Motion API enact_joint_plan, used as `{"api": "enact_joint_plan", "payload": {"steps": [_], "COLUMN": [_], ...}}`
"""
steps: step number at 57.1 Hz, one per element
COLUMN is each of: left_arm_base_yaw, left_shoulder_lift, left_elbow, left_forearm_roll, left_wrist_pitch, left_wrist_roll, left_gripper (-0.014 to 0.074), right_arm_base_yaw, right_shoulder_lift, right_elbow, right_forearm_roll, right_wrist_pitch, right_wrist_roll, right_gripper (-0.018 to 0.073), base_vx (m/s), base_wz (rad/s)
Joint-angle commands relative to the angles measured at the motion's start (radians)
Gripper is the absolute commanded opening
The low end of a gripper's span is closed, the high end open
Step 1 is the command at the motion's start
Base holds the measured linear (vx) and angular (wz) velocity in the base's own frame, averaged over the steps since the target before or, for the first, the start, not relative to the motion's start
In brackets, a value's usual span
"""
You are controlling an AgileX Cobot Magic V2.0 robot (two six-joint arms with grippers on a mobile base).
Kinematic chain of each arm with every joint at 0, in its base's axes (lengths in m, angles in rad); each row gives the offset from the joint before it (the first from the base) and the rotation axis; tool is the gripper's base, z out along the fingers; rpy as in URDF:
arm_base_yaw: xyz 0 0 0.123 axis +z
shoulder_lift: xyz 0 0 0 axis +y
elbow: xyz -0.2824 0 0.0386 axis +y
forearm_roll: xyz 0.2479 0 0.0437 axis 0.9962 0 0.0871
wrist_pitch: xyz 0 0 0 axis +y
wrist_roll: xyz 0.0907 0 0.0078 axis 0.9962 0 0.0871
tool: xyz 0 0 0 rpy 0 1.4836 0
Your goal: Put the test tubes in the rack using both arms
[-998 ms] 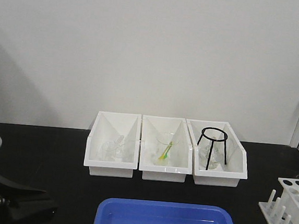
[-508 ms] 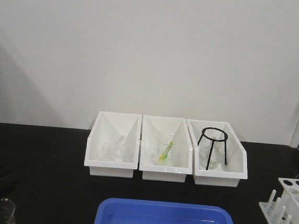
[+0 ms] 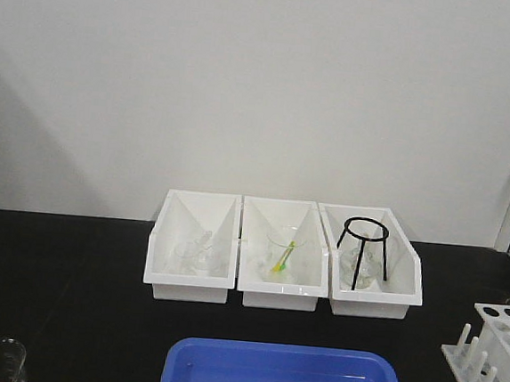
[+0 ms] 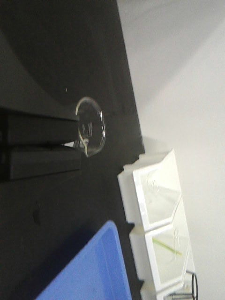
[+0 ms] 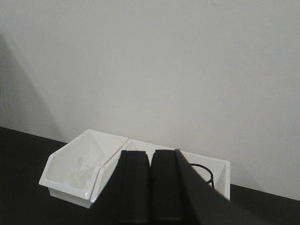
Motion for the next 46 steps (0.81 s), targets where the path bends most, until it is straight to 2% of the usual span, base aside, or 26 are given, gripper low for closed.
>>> {"api": "enact_joint_plan", "payload": {"steps": [1,6,46], "left_arm_base_yaw": [0.024,0.027,0.027], "left_shoulder_lift": [-0.048,-0.096,-0.089], "left_elbow": [0.032,0.032,0.030], "left_forearm_roll": [-0.012,-0.015,-0.015], "left_wrist_pitch": [-0.030,-0.011,-0.014], "left_wrist_roll": [0.021,0.015,0.017], "left_gripper": [-0.0020,-0.0020,-0.0020], "right_arm_base_yaw": [-0.003,-0.003,-0.003], "right_shoulder_lift": [-0.012,-0.012,-0.012], "right_elbow": [-0.029,-0.029,-0.029], "right_forearm_roll": [0.045,0.045,0.040], "right_wrist_pitch": [0.005,0.006,0.006], "right_wrist_roll": [0.001,0.001,0.001], "right_gripper": [-0.0008,-0.0008,-0.0008], "base_vx": [0.00,0.00,0.00], "base_wz": [0.00,0.00,0.00]}}
